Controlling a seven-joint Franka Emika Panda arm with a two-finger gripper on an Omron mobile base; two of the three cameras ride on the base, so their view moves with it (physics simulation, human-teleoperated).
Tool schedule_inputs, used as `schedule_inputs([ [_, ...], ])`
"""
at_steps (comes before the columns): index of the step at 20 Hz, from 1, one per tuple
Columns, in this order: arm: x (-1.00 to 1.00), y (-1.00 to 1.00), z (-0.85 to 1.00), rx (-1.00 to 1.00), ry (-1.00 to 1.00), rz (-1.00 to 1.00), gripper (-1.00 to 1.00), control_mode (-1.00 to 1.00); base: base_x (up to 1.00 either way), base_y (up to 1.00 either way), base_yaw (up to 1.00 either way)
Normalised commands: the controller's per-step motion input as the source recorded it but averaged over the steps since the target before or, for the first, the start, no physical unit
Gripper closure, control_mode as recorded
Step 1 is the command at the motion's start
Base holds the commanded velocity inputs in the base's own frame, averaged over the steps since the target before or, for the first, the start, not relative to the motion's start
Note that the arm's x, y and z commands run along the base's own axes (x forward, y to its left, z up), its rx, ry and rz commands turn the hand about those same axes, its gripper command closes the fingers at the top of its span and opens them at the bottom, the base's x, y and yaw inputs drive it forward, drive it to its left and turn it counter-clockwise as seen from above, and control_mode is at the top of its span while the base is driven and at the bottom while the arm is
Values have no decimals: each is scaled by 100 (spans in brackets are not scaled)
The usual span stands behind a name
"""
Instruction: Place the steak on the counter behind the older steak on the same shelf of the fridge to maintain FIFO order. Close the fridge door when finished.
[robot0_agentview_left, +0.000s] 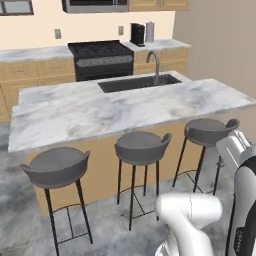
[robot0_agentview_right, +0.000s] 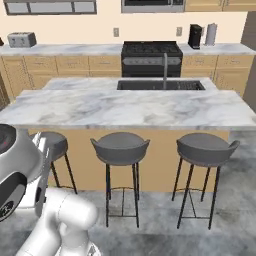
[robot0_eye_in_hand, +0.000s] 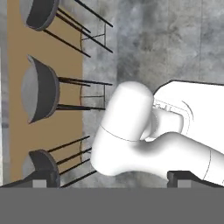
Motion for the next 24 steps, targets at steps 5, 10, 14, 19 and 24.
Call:
schedule_inputs([
  [5, 0, 0, 0, 0, 0, 0, -100, 100, 0, -100, -1],
  [10, 0, 0, 0, 0, 0, 0, -100, 100, 0, -100, 0],
  [14, 0, 0, 0, 0, 0, 0, -100, 100, 3, -100, 0],
  [19, 0, 0, 0, 0, 0, 0, -100, 100, 17, -100, 0],
  [24, 0, 0, 0, 0, 0, 0, -100, 100, 46, -100, 0],
])
